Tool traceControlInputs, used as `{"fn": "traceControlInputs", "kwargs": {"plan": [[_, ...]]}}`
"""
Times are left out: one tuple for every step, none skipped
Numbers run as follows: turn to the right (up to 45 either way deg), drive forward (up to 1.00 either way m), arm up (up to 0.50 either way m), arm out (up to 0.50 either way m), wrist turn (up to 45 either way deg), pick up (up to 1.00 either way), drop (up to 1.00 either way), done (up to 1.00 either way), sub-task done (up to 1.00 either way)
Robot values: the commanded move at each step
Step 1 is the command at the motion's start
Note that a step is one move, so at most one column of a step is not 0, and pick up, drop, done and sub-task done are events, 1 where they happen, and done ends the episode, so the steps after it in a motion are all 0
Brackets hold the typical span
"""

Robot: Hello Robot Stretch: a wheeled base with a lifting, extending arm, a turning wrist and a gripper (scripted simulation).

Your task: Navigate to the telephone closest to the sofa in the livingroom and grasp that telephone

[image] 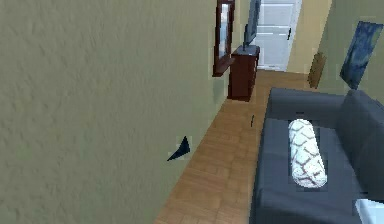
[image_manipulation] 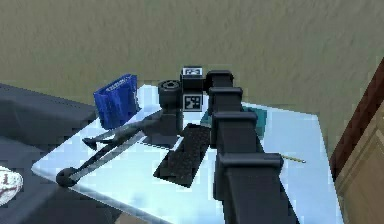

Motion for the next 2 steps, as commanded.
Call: {"fn": "traceControlInputs", "kwargs": {"plan": [[0.0,0.0,0.0,0.0,45.0,0.0,0.0,0.0,0.0],[0.0,0.0,0.0,0.0,36.0,0.0,0.0,0.0,0.0]]}}
